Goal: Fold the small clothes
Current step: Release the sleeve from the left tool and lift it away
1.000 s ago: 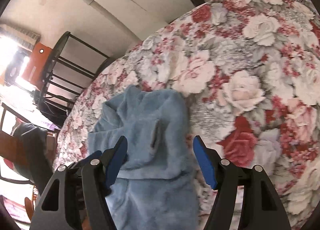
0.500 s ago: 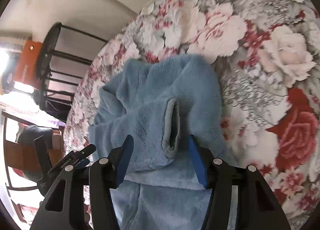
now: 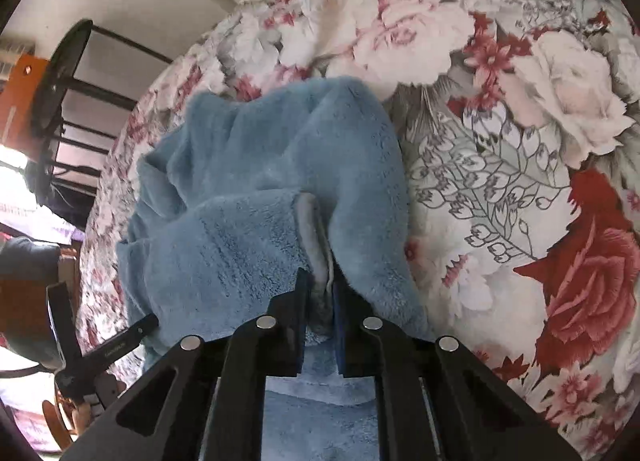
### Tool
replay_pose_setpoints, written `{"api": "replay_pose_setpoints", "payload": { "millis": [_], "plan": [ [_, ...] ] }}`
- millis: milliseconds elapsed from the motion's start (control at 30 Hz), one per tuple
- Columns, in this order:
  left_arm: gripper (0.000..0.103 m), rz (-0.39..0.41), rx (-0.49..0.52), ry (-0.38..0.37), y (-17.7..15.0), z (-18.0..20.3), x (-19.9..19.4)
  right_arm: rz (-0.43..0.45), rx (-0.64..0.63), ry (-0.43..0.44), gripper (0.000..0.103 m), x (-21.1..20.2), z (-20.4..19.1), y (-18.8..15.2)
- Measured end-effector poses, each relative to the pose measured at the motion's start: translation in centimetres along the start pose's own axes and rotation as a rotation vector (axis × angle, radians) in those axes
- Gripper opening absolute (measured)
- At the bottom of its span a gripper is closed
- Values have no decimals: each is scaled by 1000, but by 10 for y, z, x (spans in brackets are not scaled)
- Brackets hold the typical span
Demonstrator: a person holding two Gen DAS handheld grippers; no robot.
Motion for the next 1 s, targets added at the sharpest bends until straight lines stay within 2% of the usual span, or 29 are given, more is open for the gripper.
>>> {"api": "replay_pose_setpoints", "payload": {
  "millis": [67, 100, 133, 200, 267, 367, 400, 467, 533, 567, 667, 767, 867, 1000],
  "plan": [
    [98, 92, -23, -6, 8, -10, -20, 113, -57, -29, 25, -21, -12, 10],
    [98, 138, -30, 3, 13, -13, -28, 164, -91, -29, 25, -29, -21, 13],
    [98, 192, -34, 24, 17, -17, -36, 195, -121, -15, 25, -34, -29, 16],
    [98, 220, -22, 28, 20, -15, -36, 202, -175, 24, 25, -31, -47, 17],
    [98, 203, 1, 12, 21, -1, -30, 171, -198, 64, 25, -16, -61, 14],
    [98, 192, 55, 32, 19, 25, -21, 107, -220, 116, 25, 9, -77, 9],
    [98, 189, 72, 39, 18, 33, -18, 87, -249, 115, 30, 15, -80, 4],
    [98, 164, 92, 58, 18, 40, -7, 35, -299, 56, 43, 33, -76, -6],
    [99, 85, 112, 89, 13, 43, 12, -9, -273, 51, 42, 46, -65, -10],
    [99, 39, 102, 79, 9, 42, 23, -7, -262, 60, 42, 47, -64, -9],
    [99, 10, 26, 37, 11, 31, 25, 8, -277, 59, 42, 37, -72, -4],
    [98, 81, -17, -20, 18, 24, 5, 33, -294, 71, 43, 21, -81, -3],
    [98, 131, 3, -49, 17, 25, -15, 37, -345, 80, 46, 9, -94, -8],
    [98, 96, 67, -73, 3, 35, -15, -8, -410, 66, 50, 8, -100, -29]
  ]
}}
Point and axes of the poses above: each gripper's, at about its wrist camera, not at the fingertips, and x roughly the way its jaws point, z to its right, y to its top, the point moved 1 cm from there along x, roughly the way its jaws point, and after that the axes turned 14 degrees about z, right-handed, at the moved point
